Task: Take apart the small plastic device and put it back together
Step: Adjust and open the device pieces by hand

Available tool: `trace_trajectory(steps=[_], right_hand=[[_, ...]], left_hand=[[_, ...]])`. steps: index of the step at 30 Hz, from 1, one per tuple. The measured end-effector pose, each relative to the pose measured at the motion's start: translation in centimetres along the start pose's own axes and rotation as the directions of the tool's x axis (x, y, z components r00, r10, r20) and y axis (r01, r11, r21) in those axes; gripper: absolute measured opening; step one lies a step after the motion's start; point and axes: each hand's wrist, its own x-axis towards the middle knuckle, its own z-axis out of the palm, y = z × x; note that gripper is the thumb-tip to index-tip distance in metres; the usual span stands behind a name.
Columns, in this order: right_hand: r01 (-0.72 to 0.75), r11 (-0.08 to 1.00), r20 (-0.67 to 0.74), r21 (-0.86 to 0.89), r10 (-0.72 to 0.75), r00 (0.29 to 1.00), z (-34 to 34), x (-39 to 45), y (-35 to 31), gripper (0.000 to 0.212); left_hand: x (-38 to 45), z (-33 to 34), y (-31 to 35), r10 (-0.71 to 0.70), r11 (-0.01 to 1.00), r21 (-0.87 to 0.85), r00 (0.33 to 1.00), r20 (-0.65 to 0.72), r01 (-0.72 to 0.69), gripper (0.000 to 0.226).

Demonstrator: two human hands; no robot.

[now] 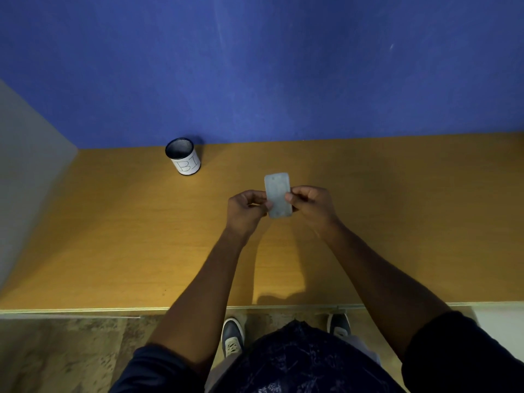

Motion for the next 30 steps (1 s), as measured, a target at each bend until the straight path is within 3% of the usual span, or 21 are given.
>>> trace_trajectory(steps=[4,9,16,21,25,30], right_hand=[[0.04,0.989,-0.052,-0.142,-0.047,0.998,0.3,0.0,0.2,0.013],[-0.001,0.996,0.017,0.093,-0.001,1.0,-0.1,-0.6,-0.1,0.018],[0.016,0.952,-0.041,0.305,-0.004,0.999,-0.4,-0.1,-1.7,0.007],[0.072,0.891,0.009,0.449,-0.085,0.996,-0.6,1.1,-4.1,0.026],[0.073,0.859,0.029,0.506,-0.101,0.994,-0.5,1.8,-5.7,0.034],[0.095,0.894,0.004,0.439,-0.108,0.994,-0.1,2.1,-6.9,0.032]], left_hand=[[-0.2,0.3,-0.3,-0.025,1.0,0.005,1.0,-0.017,0.025,0.015],[-0.6,0.1,0.3,-0.029,0.997,-0.075,1.0,0.01,0.03,0.011],[-0.6,0.5,3.0,0.086,0.981,-0.169,0.995,-0.046,-0.092,0.011],[-0.3,0.8,5.9,0.173,0.947,-0.261,0.982,-0.071,-0.186,0.011],[0.1,0.9,7.4,0.201,0.923,-0.323,0.978,-0.06,-0.209,0.011],[0.4,1.2,7.4,0.152,0.906,-0.398,0.988,-0.008,-0.143,0.017]])
